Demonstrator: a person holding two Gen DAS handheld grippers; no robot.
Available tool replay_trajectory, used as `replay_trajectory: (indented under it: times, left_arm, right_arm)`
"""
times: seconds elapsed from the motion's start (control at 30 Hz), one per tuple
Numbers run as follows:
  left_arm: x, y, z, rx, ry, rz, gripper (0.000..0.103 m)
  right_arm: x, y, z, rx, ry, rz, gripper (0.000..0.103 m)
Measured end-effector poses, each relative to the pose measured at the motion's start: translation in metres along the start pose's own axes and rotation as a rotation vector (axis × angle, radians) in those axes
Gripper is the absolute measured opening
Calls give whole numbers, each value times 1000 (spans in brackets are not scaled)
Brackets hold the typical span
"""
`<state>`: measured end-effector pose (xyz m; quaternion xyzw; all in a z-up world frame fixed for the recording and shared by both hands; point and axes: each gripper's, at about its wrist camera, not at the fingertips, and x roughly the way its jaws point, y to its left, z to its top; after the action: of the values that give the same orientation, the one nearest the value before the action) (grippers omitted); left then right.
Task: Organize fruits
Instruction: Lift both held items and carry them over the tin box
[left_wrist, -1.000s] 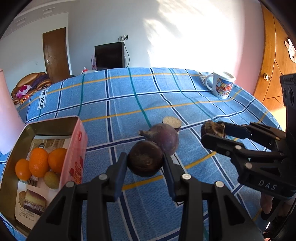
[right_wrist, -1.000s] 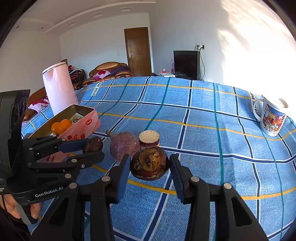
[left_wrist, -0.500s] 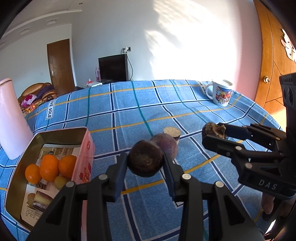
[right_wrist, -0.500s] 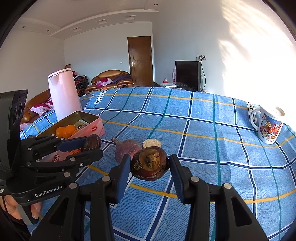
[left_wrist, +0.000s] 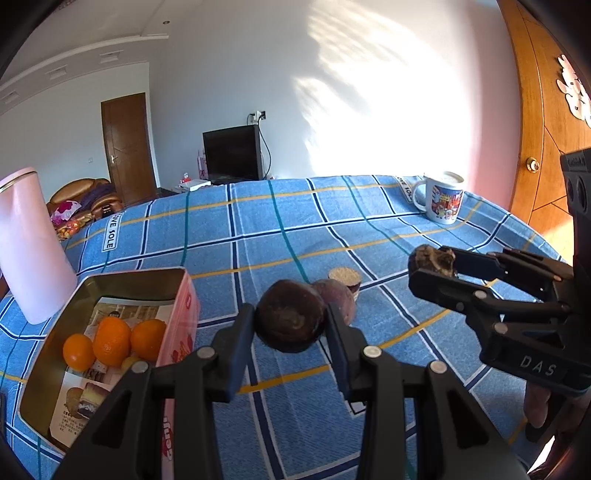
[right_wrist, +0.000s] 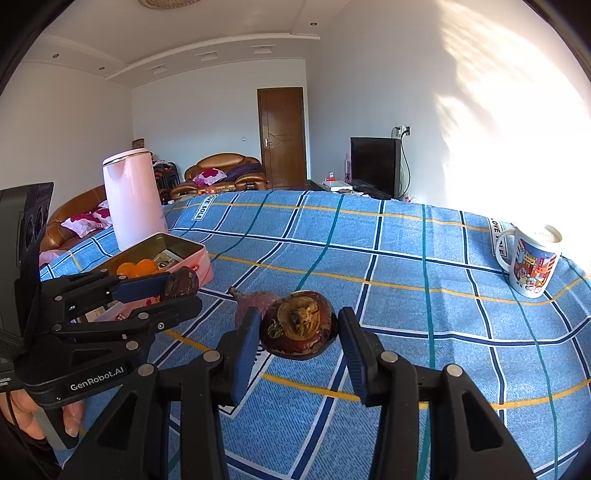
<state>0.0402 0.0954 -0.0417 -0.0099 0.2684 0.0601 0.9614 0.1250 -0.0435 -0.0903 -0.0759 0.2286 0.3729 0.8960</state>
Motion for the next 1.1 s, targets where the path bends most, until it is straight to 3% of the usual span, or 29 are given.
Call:
replay_trajectory:
  times: [0.9, 1.1]
  left_arm:
    - [-25, 1, -1, -1, -129, 32, 40]
    - [-26, 1, -2, -3, -135, 32, 40]
  right_arm:
    - [-22, 10, -2, -48, -116, -14, 45]
    - [-21, 13, -2, -68, -110, -17, 45]
